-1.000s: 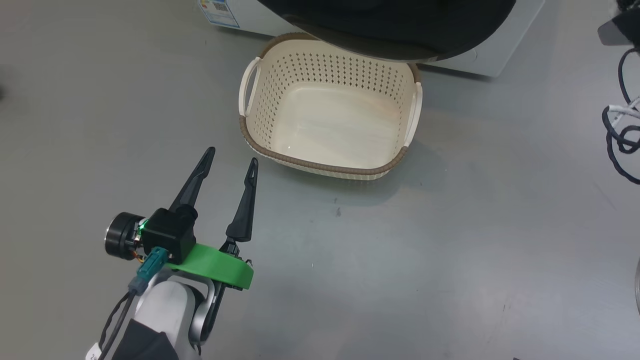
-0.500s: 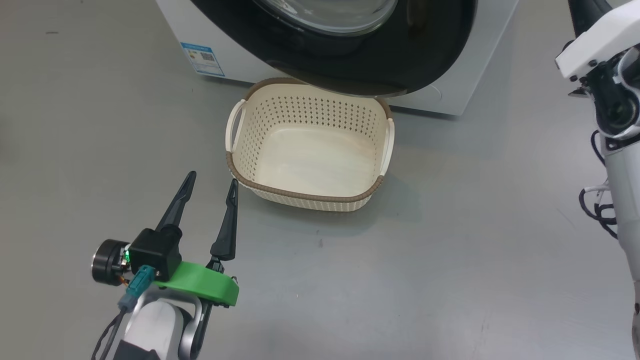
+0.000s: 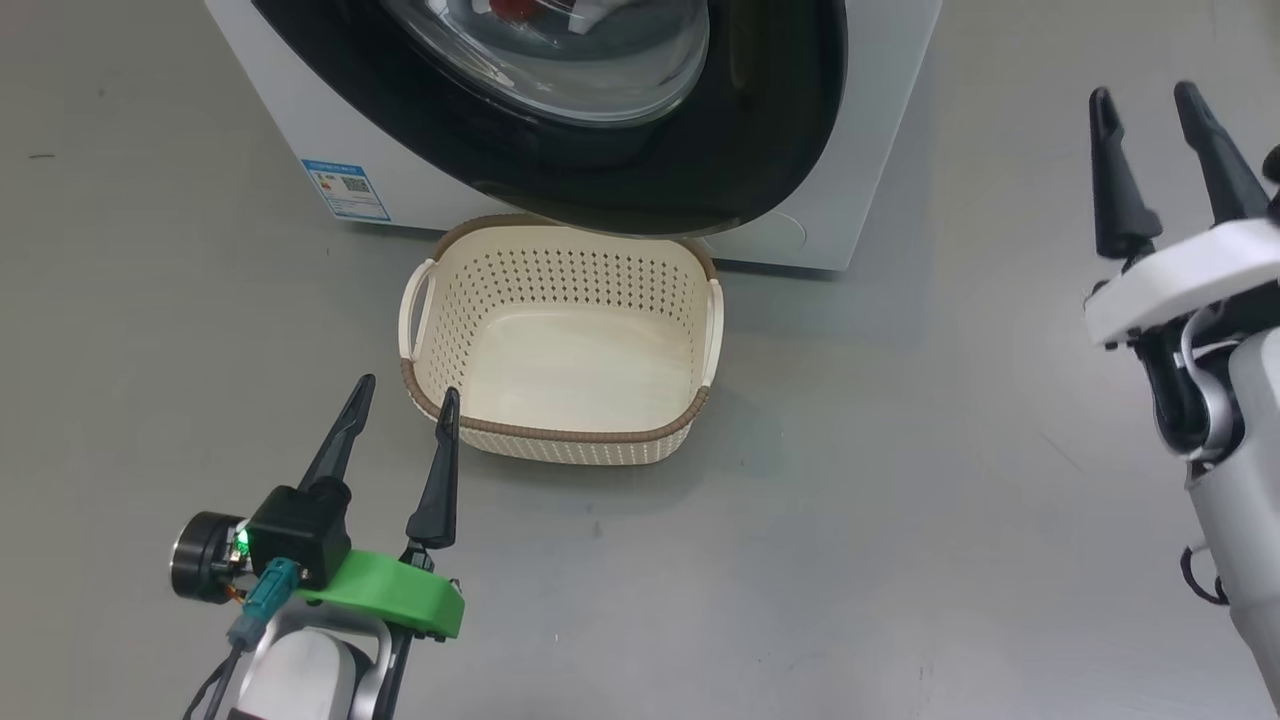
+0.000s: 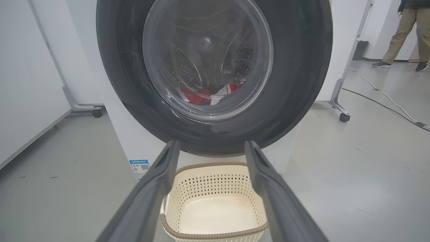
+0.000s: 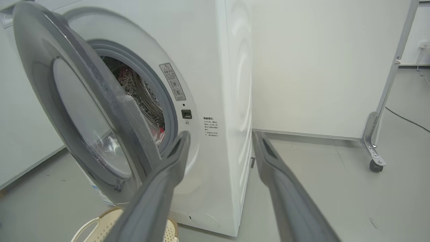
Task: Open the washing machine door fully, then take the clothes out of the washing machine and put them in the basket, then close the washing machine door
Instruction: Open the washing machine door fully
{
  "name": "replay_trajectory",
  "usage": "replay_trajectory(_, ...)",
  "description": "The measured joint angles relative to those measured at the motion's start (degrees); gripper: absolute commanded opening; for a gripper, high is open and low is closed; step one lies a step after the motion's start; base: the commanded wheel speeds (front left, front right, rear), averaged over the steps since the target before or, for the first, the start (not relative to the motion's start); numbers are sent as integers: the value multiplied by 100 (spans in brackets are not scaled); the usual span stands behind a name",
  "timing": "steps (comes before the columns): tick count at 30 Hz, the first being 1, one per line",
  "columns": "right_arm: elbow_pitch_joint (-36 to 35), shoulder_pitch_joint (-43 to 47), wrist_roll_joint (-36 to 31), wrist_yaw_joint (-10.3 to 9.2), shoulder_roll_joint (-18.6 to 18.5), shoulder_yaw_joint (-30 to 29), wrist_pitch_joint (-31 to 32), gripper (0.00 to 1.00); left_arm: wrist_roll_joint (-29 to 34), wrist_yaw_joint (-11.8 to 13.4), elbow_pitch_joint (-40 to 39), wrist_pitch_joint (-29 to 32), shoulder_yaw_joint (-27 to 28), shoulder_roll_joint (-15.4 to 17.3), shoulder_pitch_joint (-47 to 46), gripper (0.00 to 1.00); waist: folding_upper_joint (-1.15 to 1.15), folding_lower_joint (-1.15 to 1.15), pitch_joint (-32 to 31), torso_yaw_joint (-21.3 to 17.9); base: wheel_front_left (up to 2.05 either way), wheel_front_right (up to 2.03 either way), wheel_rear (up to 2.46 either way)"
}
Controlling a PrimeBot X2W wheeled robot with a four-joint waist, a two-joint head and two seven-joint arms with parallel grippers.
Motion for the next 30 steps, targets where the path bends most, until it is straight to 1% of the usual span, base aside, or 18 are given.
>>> replay_trajectory(2, -22, 210, -274, -35, -82, 87, -176, 100, 0, 0, 0, 0, 14, 1, 5, 100, 0, 0, -50, -34, 0, 0, 0)
replay_trajectory(5, -31, 531, -310, -237, -47, 32, -420, 100, 4, 0, -2, 0, 24, 2, 32, 100, 0, 0, -124, -65, 0, 0, 0)
replay_trajectory(8, -42, 831, -453, -376, -37, 75, -584, 100, 29, 0, -20, 0, 56, 5, 119, 100, 0, 0, -175, -89, 0, 0, 0)
replay_trajectory(11, -59, 1089, -442, -506, 92, 16, -697, 100, 57, 0, -34, 0, 73, 7, 146, 100, 0, 0, -196, -107, 0, 0, 0)
replay_trajectory(13, -80, 1219, -447, -559, 143, 34, -698, 100, 57, 0, -52, 0, 102, 8, 149, 100, 0, 0, -203, -115, 0, 0, 0)
replay_trajectory(17, -162, 1355, -506, -581, 245, 135, -725, 100, 56, 0, -64, 0, 240, 20, 266, 100, 0, 0, -226, -184, 0, 0, 0)
replay_trajectory(24, -267, 1568, -557, -672, 249, 133, -772, 100, 48, -3, -60, 0, 241, 20, 309, 100, 0, 0, -304, -245, 0, 0, 0)
replay_trajectory(30, -383, 1667, -564, -681, 271, 115, -814, 100, 34, -7, -64, 0, 253, 20, 352, 100, 0, 0, -322, -262, 0, 0, 0)
